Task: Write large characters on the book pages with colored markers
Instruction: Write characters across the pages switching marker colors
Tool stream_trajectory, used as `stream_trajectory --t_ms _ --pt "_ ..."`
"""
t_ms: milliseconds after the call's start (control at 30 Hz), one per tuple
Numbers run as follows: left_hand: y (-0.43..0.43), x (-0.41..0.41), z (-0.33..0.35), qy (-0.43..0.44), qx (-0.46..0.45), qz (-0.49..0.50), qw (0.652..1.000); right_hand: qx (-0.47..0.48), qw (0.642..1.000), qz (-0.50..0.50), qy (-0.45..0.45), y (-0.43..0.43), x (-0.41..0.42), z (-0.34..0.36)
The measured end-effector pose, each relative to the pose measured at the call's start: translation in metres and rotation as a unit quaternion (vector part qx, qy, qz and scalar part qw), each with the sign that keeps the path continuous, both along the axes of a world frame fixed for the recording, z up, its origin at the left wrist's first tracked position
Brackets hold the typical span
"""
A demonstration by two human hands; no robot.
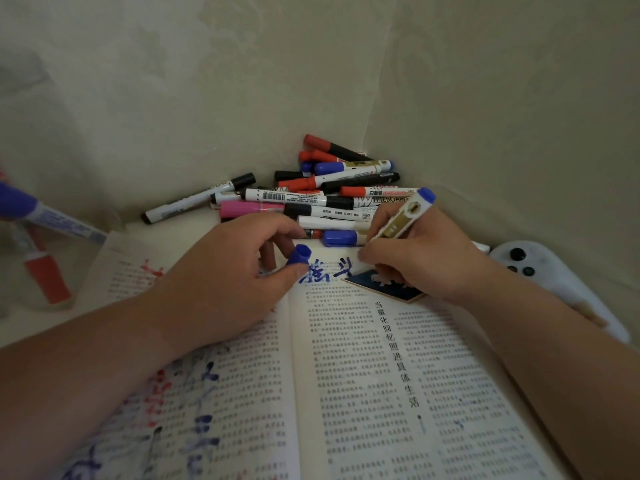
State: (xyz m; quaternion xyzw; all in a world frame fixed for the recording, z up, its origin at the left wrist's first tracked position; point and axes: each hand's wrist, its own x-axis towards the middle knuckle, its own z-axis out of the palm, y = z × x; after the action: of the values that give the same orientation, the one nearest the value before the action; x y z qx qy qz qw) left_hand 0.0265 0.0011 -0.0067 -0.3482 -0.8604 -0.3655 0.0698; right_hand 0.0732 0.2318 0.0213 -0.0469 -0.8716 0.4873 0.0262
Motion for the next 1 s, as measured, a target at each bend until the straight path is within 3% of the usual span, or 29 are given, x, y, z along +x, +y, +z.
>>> stream_trajectory --t_ms 100,233,467,567,700,1000 --pt "0.000 0.001 0.002 0.014 -0.012 -0.001 1.000 0.003 0.999 0.043 -0.017 -0.001 0.004 0.002" --pt "0.000 0.004 0.005 0.021 0.010 -0.007 1.000 -0.046 0.999 0.015 0.000 0.002 0.003 0.000" --pt "0.000 0.008 0.006 0.002 0.009 -0.042 0.999 0.016 1.000 -0.008 0.011 0.010 -0.002 0.001" --pt "0.001 0.009 0.007 -0.006 -0.011 -0.071 0.997 -0.078 0.995 -0.024 0.065 0.007 0.000 0.003" --pt "0.000 0.009 0.008 0.000 -0.031 -0.096 0.995 -0.191 0.974 0.042 0.115 -0.004 0.005 0.001" --pt "0.001 0.009 0.008 -0.015 -0.035 -0.113 0.993 -0.197 0.959 0.140 0.147 -0.022 0.015 -0.001"
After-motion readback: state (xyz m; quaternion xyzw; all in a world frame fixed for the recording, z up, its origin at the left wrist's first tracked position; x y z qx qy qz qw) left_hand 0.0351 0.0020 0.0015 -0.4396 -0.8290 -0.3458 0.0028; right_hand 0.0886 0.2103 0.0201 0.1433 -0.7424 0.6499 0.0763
